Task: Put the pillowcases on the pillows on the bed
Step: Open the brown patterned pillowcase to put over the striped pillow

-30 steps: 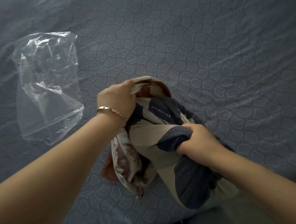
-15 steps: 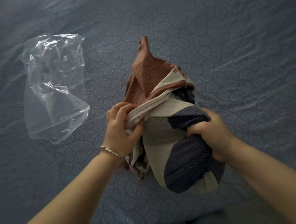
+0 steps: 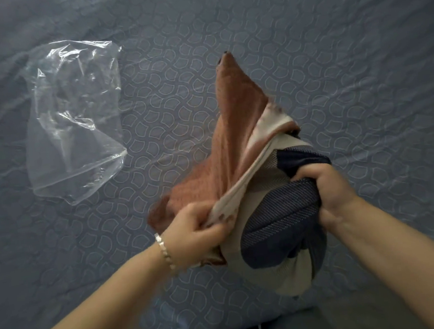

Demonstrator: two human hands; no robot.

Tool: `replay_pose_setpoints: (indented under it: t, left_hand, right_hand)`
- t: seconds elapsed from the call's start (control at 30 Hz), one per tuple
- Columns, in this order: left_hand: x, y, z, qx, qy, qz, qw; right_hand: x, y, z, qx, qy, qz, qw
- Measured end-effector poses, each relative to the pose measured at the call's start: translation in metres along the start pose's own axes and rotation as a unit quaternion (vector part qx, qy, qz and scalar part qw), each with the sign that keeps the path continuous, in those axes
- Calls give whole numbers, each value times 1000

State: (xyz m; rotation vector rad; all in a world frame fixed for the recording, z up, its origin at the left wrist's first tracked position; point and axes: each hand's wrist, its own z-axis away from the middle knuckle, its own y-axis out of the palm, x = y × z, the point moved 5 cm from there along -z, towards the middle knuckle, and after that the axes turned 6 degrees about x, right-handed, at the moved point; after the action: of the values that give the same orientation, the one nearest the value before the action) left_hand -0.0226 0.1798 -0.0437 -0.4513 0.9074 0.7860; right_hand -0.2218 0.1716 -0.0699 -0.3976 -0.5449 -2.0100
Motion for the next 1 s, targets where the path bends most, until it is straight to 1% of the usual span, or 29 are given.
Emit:
replay_pose_setpoints:
  t: [0.03, 0.07, 0.1, 0.13, 0.17, 0.2, 0.23, 0.3, 0.4, 0.43, 0.47, 0.5, 0.53, 0.57, 0.6, 0.63, 0.67, 0.7, 0.73, 0.77, 0.8, 0.83, 0.87, 0.9, 0.93, 0.97, 1.0]
  left_hand:
    - [8, 3, 8, 45, -65, -10, 997]
    - [19, 1, 14, 54, -130, -72, 987]
    - [31, -6, 16, 29, -191, -171, 966]
    - [41, -15, 16, -15, -237, -282, 930]
    - [48, -25, 14, -75, -255, -372, 889]
    - [53, -33, 10, -131, -251, -412, 866]
    - [59, -40, 7, -181, -237, -409, 863]
    - [67, -55, 0, -257, -224, -363, 867]
    - [78, -67, -2, -334, -249, -348, 840]
    - [84, -70, -2, -363, -262, -321, 834]
    - [90, -72, -2, -409, -270, -253, 834]
    - [99, -73, -1, -456, -276, -129, 836]
    - [109, -70, -3, -497, -258, 41, 828]
    - [116, -66, -7, -510, -222, 221, 801]
    - [119, -62, -14, -493, -176, 370, 767]
    - [121, -60, -21, -479, -121, 466, 734]
    - [120, -58, -26, -466, -68, 527, 707]
    - [115, -54, -27, -456, -44, 547, 700]
    - [110, -51, -23, -462, -40, 529, 711]
    - [104, -50, -16, -474, -59, 461, 748]
    - [103, -49, -10, -471, -85, 345, 807]
    - [101, -47, -8, -435, -114, 208, 869]
    - [102, -40, -6, -379, -146, 97, 908]
    - [106, -31, -3, -306, -181, 14, 935]
    - [110, -23, 1, -247, -209, -53, 945]
    - [104, -15, 9, -208, -232, -106, 944]
    - [104, -9, 18, -197, -236, -116, 944]
  right_hand:
    - [-1, -1, -1, -2, 2, -14, 1000]
    - [-2, -3, -1, -1, 2, -28, 1000]
    - [-2, -3, -1, 3, 5, -41, 999]
    - [-3, -3, 0, 9, 10, -51, 999]
    - [-3, -3, 2, 13, 17, -59, 998]
    - [-1, -3, 4, 20, 23, -68, 997]
    - [2, -2, 6, 29, 23, -82, 996]
    - [10, -3, 9, 45, 12, -120, 992]
    - [16, -1, 12, 74, 4, -166, 983]
    - [16, 0, 12, 84, 1, -183, 980]
    - [19, -2, 13, 88, -7, -199, 976]
    - [20, -3, 14, 90, -12, -211, 973]
    - [23, -3, 16, 88, -14, -217, 972]
    - [26, -2, 18, 81, -13, -217, 973]
    - [29, -2, 20, 72, -11, -217, 973]
    - [32, 0, 24, 66, -9, -215, 974]
    - [34, -1, 25, 58, -10, -215, 975]
    - [36, -1, 27, 49, -9, -220, 974]
    - [36, -1, 29, 43, -8, -226, 973]
    - [36, 0, 31, 39, -6, -236, 971]
    - [38, 2, 32, 41, -10, -248, 968]
    - [39, 4, 34, 45, -14, -264, 964]
    - [41, 8, 35, 48, -18, -279, 959]
    - [41, 11, 37, 53, -22, -290, 955]
    - [41, 15, 37, 56, -26, -297, 953]
    - [41, 19, 37, 58, -31, -304, 950]
    - [40, 20, 35, 54, -32, -312, 948]
